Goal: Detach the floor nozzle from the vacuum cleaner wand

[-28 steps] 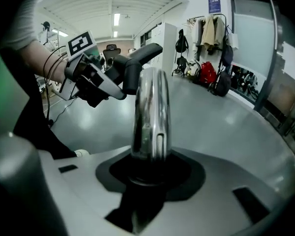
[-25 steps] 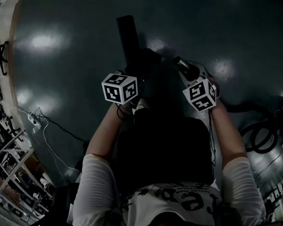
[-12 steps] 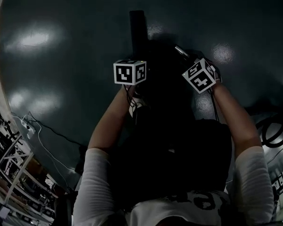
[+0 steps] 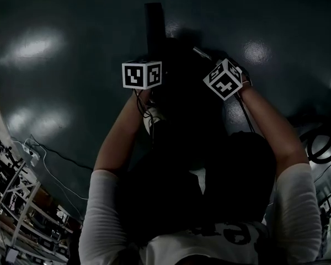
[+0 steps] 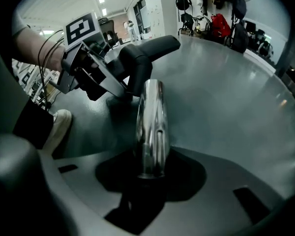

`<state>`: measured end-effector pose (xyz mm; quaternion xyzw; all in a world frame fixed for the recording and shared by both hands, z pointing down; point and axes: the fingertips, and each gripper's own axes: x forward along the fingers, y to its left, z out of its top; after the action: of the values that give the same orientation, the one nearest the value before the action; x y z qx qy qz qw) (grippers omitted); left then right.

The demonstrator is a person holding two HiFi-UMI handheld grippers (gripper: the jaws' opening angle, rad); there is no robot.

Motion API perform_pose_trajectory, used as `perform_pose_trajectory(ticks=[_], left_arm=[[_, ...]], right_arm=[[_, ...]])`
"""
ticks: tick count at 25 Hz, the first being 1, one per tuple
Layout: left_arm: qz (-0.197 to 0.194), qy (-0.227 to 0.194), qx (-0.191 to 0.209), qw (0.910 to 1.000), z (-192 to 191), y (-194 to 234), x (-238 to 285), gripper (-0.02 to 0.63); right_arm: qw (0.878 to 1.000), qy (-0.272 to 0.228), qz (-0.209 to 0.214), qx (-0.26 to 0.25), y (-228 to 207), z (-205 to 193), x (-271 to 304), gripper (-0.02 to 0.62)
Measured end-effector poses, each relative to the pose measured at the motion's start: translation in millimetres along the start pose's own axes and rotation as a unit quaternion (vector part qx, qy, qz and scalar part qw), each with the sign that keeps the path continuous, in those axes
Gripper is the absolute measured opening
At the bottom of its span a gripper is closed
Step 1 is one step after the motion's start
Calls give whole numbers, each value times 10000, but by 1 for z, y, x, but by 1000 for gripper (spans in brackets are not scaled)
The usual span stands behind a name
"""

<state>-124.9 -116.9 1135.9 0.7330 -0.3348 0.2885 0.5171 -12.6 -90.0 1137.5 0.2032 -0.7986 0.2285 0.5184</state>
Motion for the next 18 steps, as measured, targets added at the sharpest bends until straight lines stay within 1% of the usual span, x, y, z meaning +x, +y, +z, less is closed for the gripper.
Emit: perform_pose_trajectory(ticks=[1, 2, 3, 4, 5, 6, 7, 8, 9, 10, 12, 14, 18], left_arm=[[35, -64, 83, 9999, 0, 4, -1, 135], [99, -173, 233, 9995, 1, 7, -3, 155], [164, -301, 455, 9984, 3, 9, -5, 225], [218, -418, 729, 9962, 4, 9, -7, 275], [260, -497, 1030, 9931, 4, 6, -9, 304], [287, -523, 1326, 9894, 4, 3, -10, 312], [302, -505, 1581, 9857, 3, -2, -10, 323], [321, -470, 1758, 9828, 2, -6, -9, 357], [370, -447, 1847, 9811, 1, -9, -9, 396], [459, -467, 1866, 9802, 1, -8, -11, 434], [711, -675, 1809, 9786, 6, 1, -20, 437], [924, -979, 1681, 9765, 12, 13, -34, 437], [1099, -1534, 1285, 9736, 23, 25, -58, 436]], right_arm=[[10000, 5, -22, -6, 3, 1, 3, 135], [10000, 7, -75, -14, 6, 2, 6, 137], [9999, -7, -146, -12, 8, 3, 8, 138], [9998, -52, -200, 32, 10, 5, 7, 140], [9996, -134, -207, 130, 11, 7, 3, 151], [9992, -241, -184, 245, 10, 10, -3, 207], [9987, -351, -179, 328, 7, 13, -10, 239], [9981, -457, -215, 360, 1, 15, -17, 239], [9974, -553, -269, 370, -4, 17, -23, 239], [9966, -639, -313, 406, -9, 17, -28, 239], [9942, -806, -341, 624, -14, 17, -32, 239], [9915, -963, -371, 794, -16, 17, -33, 239], [9852, -1412, -363, 900, -13, 33, -41, 238]])
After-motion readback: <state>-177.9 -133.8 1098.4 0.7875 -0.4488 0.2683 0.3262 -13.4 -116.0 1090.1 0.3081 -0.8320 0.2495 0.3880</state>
